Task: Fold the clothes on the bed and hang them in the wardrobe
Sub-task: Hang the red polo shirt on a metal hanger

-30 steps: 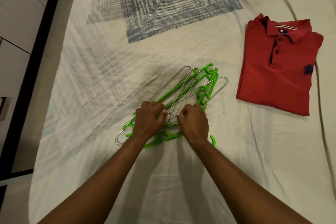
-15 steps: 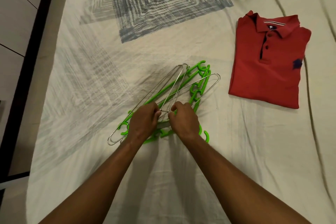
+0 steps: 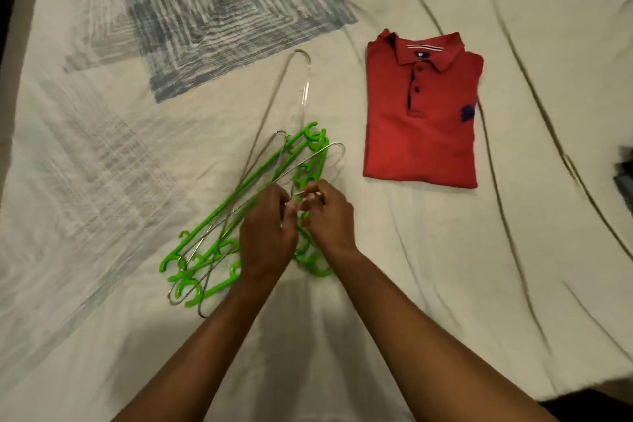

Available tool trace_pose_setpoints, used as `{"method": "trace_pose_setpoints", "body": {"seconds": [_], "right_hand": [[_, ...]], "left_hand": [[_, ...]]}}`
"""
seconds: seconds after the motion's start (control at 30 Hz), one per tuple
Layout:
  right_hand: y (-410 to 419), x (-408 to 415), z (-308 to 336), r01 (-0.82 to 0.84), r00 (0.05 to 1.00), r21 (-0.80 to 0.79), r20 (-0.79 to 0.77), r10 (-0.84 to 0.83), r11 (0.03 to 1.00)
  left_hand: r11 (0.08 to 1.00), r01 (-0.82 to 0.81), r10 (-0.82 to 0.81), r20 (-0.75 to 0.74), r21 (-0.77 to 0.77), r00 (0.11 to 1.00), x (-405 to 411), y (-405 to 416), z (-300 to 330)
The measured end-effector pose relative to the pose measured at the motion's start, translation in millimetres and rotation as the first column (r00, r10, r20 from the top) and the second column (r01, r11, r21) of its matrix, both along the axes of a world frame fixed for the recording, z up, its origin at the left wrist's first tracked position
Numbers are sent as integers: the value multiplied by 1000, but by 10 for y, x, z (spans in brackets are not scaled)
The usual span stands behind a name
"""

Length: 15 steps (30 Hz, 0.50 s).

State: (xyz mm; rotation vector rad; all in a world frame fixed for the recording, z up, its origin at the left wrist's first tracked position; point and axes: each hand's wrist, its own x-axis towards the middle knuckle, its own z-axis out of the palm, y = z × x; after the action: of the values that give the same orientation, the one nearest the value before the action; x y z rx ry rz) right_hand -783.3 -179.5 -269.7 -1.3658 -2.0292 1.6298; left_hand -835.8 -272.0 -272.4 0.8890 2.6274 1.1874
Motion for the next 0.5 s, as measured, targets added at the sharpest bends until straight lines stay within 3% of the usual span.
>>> {"method": "trace_pose_setpoints", "body": {"seconds": [0.1,0.17,0.3,0.5], "right_hand": [[416,387,-72,164,986,-77,4,-165,983],[742,710,-109,293,956,-41,21,-293,955],[1349,1337,-182,487,863,86,102,-494,869],[2001,2168,-299,651,729,94,202,-654,754]], "left_hand": [[988,153,-152,55,1,987,351,424,-28],[959,280,-277,77,-33,958,626,704,-40],[864,490,-473,148,-118,869,1171,1110,-39],[698,669,-618,257,-256,743,1841,1486,-256]]}}
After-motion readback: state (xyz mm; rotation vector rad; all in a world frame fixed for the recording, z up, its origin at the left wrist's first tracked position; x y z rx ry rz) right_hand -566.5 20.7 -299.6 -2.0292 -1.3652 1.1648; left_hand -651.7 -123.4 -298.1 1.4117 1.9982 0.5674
